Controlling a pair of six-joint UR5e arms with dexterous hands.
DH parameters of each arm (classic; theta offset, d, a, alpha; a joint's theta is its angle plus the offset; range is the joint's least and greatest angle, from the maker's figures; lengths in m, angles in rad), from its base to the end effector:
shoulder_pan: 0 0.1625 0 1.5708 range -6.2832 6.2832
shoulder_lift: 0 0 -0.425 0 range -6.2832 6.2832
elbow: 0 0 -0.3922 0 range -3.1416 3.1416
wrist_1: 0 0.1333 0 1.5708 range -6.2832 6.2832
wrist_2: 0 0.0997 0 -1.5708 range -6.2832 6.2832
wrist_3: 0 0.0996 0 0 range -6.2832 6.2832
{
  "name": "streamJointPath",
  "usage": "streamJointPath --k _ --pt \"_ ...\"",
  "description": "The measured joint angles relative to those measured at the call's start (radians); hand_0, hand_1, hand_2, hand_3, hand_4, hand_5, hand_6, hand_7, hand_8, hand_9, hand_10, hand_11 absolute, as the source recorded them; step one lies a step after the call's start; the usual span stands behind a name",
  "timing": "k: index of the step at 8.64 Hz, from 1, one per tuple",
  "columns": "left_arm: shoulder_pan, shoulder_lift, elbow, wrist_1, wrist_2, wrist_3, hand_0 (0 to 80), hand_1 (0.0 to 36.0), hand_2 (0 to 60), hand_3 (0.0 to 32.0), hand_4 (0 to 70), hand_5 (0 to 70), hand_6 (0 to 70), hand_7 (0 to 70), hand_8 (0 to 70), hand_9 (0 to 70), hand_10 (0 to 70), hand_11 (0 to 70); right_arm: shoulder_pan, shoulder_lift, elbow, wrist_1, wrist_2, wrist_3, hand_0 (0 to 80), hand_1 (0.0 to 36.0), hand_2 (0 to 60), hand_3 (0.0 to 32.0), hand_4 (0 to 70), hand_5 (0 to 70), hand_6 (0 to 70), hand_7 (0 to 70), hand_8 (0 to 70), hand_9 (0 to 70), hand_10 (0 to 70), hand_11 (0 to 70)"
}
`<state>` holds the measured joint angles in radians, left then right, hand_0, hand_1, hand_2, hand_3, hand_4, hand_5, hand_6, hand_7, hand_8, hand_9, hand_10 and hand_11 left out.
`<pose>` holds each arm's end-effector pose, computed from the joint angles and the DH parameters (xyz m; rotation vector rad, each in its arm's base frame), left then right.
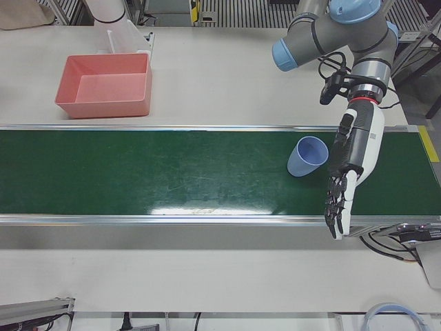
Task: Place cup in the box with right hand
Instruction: 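Move the right hand out over the green conveyor belt, fingers open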
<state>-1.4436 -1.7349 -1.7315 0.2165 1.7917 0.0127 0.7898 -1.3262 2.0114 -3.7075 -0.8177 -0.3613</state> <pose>-0.0410 -0.5582 0.5452 -0.3369 2.1359 -1.9090 -0.2023 -0.4902 0.4170 0.2769 -2.1586 1.9718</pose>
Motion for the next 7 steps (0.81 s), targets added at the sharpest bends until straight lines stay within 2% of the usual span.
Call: streamJointPath --k 3,6,7 --pt "0.0 0.0 0.0 -0.001 0.001 0.0 0.0 0.0 0.0 0.0 0.0 0.0 0.0 0.0 0.0 0.0 0.0 0.0 -0.094 0.015 0.023 -0.045 0.14 -0.027 46.5 13.8 13.7 0.0 21.9 2.3 8.5 39.5 5.6 15.7 0.0 0.0" --pt "-0.001 0.0 0.001 -0.001 0.0 0.0 0.0 0.0 0.0 0.0 0.0 0.0 0.0 0.0 0.0 0.0 0.0 0.0 -0.123 0.014 -0.002 -0.046 0.192 -0.038 45.6 12.1 13.9 0.0 25.7 1.7 9.0 42.5 5.5 16.0 0.0 0.0" --pt "-0.001 0.0 0.001 -0.002 0.0 0.0 0.0 0.0 0.0 0.0 0.0 0.0 0.0 0.0 0.0 0.0 0.0 0.0 -0.124 0.017 -0.021 -0.045 0.201 -0.039 45.7 11.5 11.6 0.0 26.3 1.6 9.1 42.8 5.3 15.7 0.0 0.0"
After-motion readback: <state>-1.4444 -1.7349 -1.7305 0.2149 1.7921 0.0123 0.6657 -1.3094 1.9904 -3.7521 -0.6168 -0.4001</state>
